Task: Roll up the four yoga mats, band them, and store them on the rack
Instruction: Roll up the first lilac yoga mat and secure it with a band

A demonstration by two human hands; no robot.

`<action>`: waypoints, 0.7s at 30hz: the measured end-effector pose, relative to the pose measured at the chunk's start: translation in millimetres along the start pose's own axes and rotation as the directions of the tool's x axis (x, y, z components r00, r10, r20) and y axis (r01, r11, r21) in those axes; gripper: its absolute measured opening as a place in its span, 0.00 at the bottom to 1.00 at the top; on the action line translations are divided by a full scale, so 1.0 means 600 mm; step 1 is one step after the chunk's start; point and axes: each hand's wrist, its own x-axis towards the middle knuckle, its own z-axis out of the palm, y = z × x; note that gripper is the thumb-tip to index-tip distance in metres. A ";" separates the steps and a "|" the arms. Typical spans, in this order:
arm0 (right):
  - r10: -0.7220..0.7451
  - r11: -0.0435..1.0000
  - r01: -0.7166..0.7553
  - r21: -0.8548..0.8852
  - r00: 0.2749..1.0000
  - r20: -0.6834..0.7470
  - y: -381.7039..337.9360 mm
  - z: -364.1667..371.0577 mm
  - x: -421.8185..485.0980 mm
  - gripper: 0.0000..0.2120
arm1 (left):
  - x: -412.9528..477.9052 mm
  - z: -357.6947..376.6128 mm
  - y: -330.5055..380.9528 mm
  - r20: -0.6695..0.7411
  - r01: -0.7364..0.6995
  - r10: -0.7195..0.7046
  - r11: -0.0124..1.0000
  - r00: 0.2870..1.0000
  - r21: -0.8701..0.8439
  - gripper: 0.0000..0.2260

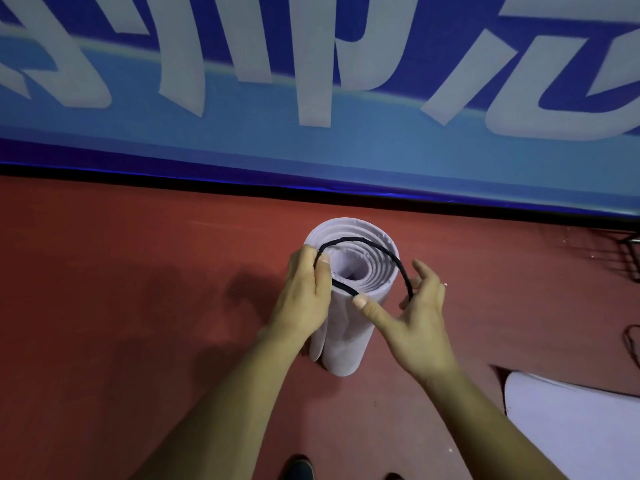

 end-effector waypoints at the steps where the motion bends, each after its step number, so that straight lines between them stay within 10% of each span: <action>1: 0.003 1.000 -0.003 0.020 1.000 0.013 0.006 0.001 -0.002 0.58 | 0.001 0.001 0.000 0.009 -0.007 0.007 1.000 1.000 -0.001 0.06; 8: 0.111 0.932 -0.129 0.338 0.991 0.073 0.010 -0.010 0.043 0.35 | -0.014 0.003 -0.002 0.076 -0.031 0.031 1.000 0.997 0.000 0.07; 14: 0.166 0.946 -0.165 0.280 0.986 0.017 -0.009 0.001 0.088 0.24 | -0.033 0.025 0.012 -0.052 0.040 -0.046 0.994 0.998 -0.103 0.11; 21: -0.089 0.996 0.091 0.012 0.993 -0.082 -0.006 -0.009 0.083 0.16 | -0.035 0.028 0.007 -0.142 0.039 -0.053 0.994 0.988 -0.103 0.11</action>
